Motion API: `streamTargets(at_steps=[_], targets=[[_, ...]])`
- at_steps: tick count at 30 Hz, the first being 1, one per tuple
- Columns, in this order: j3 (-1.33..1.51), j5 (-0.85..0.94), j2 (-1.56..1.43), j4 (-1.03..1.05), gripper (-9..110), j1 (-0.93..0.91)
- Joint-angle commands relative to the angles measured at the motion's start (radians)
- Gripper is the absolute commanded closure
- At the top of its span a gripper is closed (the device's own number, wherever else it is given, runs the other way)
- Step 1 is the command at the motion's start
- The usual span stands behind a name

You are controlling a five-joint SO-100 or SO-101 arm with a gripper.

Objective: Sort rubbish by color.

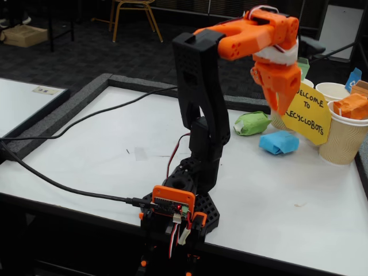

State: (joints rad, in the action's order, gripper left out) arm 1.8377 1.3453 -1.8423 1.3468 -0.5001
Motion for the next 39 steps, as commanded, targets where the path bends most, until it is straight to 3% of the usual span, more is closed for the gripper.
streamTargets(at_steps=[1,14,25,39], targets=[[-0.029,-0.008,0.015,-0.035,101,0.002],[-0.058,-0.230,0.184,-0.350,101,0.038],[0.041,-0.304,0.252,-0.609,101,0.048],[-0.005,-0.342,0.325,-0.626,101,0.028]])
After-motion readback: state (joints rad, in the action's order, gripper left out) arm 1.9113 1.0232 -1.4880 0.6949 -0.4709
